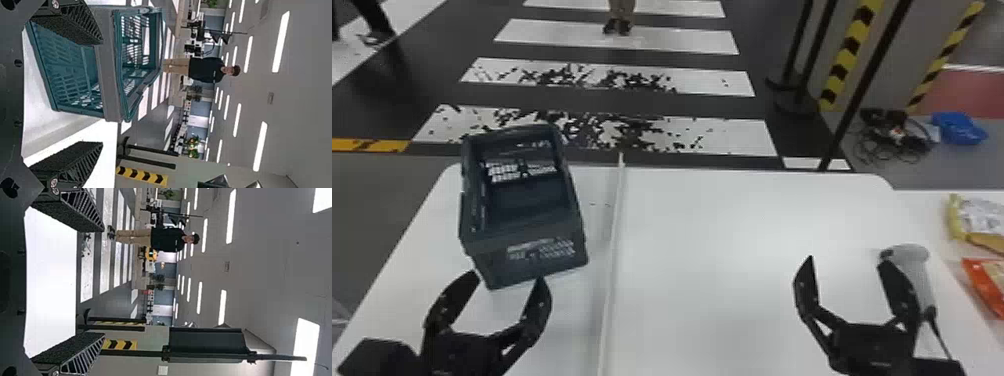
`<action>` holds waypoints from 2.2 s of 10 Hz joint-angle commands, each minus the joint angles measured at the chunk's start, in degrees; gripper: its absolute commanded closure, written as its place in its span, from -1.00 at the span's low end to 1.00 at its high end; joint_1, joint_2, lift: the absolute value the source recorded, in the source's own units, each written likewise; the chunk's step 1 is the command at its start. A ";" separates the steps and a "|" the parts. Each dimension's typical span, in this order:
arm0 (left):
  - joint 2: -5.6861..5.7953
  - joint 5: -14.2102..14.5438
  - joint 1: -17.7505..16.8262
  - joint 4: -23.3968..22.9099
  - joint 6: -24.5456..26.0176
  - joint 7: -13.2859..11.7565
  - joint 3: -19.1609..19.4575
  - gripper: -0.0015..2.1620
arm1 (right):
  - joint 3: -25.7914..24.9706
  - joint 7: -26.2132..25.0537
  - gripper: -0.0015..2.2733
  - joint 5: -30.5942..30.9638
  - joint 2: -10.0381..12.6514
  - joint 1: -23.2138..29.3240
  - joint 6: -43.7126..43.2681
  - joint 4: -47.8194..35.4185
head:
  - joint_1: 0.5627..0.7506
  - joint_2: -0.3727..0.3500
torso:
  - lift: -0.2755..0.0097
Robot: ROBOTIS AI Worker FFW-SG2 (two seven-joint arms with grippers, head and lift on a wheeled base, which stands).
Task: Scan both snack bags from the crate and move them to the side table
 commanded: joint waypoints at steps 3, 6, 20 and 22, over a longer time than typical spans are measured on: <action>-0.21 -1.26 -0.08 -0.66 0.18 -0.09 -0.80 -0.92 | 0.21 0.11 -0.96 0.17 0.03 0.93 0.69 0.74 | 0.41 -0.22 | 0.24; -0.12 -1.70 -0.35 -0.48 0.01 -0.09 -1.15 -0.92 | 0.56 0.11 -0.96 0.17 -0.06 0.93 1.92 0.91 | 0.41 -0.23 | 0.24; -1.00 -2.84 0.44 -0.22 -3.33 0.09 -1.24 -0.92 | 1.44 0.29 -0.96 -0.18 -0.06 1.28 0.52 1.97 | 0.41 -0.21 | 0.24; -1.00 -2.84 0.18 -0.13 -3.51 0.27 -1.15 -0.92 | 1.79 0.29 -0.96 0.08 -0.06 1.28 0.52 1.88 | 0.41 -0.20 | 0.24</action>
